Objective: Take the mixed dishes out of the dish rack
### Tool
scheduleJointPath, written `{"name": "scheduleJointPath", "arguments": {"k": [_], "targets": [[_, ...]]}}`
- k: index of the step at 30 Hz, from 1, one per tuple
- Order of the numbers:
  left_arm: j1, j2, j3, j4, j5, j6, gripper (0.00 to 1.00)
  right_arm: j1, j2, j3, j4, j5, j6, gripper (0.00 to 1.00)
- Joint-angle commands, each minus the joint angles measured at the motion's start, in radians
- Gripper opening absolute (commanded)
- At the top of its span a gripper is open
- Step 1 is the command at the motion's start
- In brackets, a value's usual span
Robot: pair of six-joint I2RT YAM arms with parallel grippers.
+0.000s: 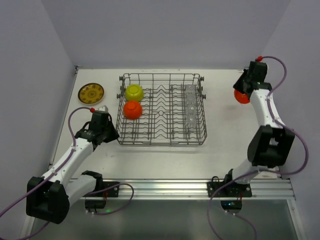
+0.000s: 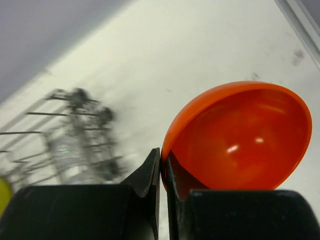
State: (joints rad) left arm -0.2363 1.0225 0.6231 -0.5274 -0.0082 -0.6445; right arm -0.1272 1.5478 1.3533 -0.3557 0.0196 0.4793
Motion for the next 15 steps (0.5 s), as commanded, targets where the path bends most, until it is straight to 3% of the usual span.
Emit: {"name": "scheduleJointPath", "arguments": {"k": [1,2,5,12,15], "targets": [[-0.021,0.010,-0.008,0.026,0.057,0.016,0.00,0.005,0.200,0.212,-0.348,0.114,-0.159,0.00],[-0.021,0.013,-0.008,0.029,0.059,0.017,0.00,0.005,0.249,0.324,-0.389,0.132,-0.168,0.00],[-0.021,0.005,-0.010,0.030,0.062,0.017,0.00,0.006,0.385,0.452,-0.462,0.152,-0.202,0.00],[-0.021,-0.007,-0.013,0.029,0.065,0.020,0.00,0.018,0.566,0.667,-0.563,0.308,-0.284,0.00],[-0.021,-0.001,-0.013,0.032,0.074,0.023,0.00,0.020,0.639,0.742,-0.589,0.275,-0.300,0.00]]}}
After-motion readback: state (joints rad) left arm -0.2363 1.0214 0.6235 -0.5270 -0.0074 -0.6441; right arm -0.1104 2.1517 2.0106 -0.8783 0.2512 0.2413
